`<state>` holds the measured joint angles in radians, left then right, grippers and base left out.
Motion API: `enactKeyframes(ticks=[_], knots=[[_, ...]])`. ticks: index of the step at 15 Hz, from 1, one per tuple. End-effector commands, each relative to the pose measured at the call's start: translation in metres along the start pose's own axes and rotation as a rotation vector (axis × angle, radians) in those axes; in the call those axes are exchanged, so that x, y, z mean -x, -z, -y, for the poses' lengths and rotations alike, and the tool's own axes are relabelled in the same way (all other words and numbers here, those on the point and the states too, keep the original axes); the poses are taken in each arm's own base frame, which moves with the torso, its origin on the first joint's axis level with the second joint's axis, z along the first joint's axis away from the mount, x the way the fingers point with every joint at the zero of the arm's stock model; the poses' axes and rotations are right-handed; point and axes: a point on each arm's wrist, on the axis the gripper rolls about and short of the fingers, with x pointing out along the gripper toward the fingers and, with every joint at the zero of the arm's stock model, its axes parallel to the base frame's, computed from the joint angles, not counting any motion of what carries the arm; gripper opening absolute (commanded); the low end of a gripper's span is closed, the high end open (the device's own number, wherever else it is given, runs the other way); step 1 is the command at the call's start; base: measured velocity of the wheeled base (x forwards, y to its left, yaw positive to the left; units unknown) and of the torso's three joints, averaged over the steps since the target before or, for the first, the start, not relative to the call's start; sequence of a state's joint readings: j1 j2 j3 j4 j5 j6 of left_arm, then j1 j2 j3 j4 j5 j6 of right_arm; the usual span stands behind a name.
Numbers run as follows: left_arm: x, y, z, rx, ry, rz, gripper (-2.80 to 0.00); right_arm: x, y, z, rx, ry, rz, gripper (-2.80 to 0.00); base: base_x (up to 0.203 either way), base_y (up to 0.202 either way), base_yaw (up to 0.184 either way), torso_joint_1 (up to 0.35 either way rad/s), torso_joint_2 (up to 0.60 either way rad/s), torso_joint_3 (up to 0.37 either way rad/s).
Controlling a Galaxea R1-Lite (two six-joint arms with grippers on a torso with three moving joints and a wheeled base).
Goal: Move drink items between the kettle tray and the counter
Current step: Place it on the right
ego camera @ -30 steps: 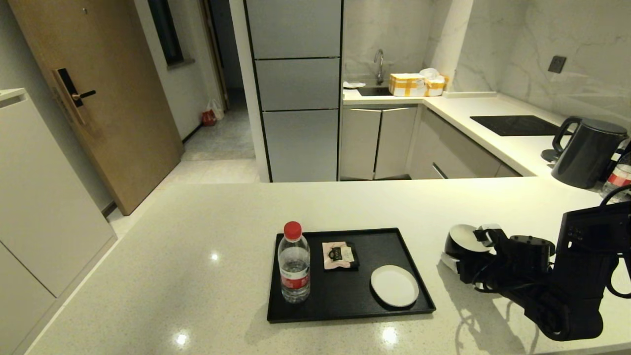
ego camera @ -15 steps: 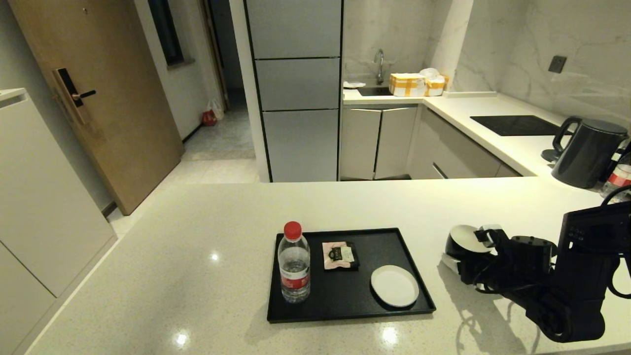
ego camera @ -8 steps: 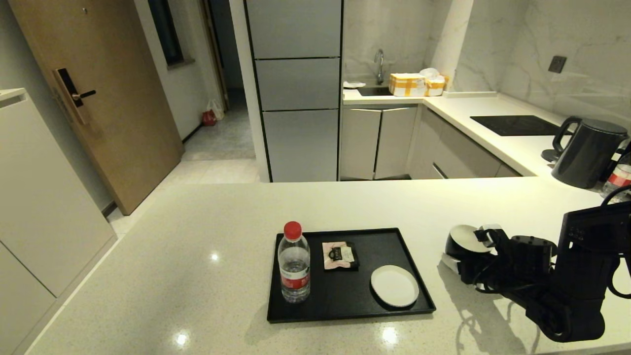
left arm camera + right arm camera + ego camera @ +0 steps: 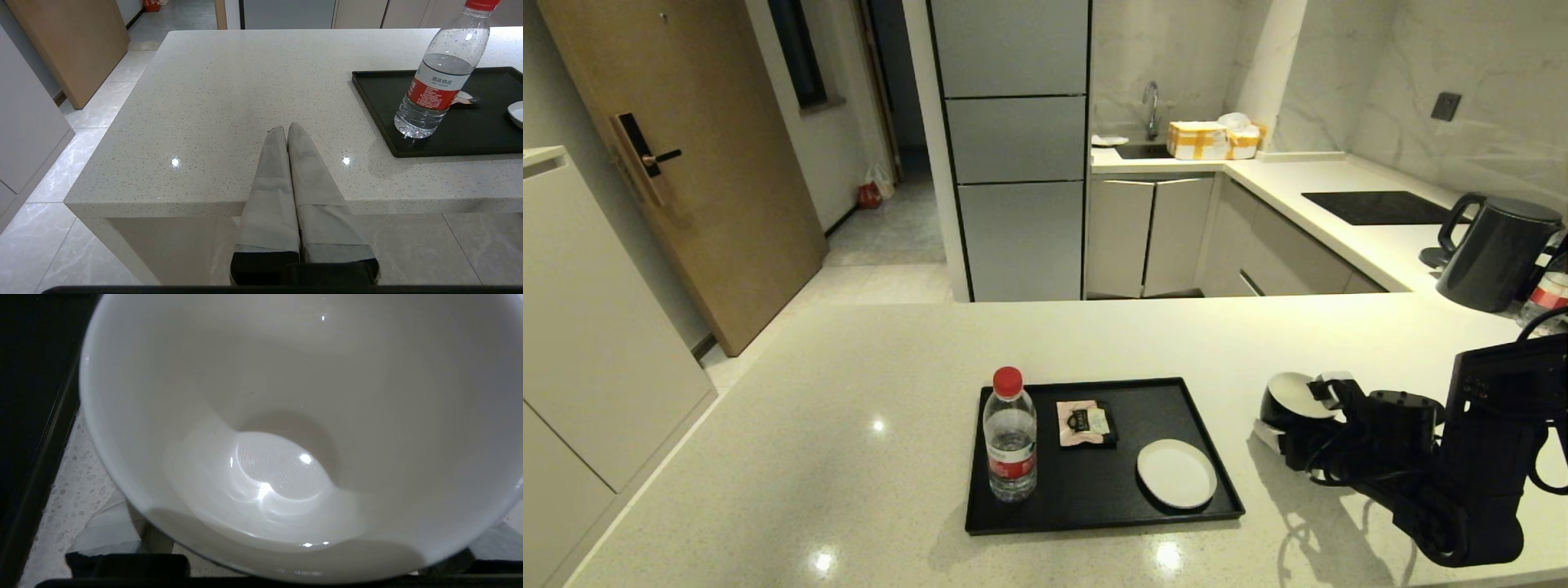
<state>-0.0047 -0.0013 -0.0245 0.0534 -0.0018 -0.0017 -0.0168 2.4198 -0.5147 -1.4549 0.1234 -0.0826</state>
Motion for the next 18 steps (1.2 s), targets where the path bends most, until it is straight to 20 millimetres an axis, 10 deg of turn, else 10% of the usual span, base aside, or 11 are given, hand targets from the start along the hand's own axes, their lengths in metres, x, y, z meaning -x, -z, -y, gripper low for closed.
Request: enactKeyframes(ticks=[1,18], knots=[[0.0,0.0,0.0,0.0,0.0,0.0,-2.8,0.0,0.001,0.0,0.001,0.0,0.007,0.0,0.0,0.0,0.0,0.0,0.0,0.0],[0.0,0.0,0.0,0.0,0.0,0.0,-2.8,0.01,0.001,-0.002,-0.002,-0.01,-0.009,0.0,0.0,0.0,0.0,0.0,0.0,0.0]])
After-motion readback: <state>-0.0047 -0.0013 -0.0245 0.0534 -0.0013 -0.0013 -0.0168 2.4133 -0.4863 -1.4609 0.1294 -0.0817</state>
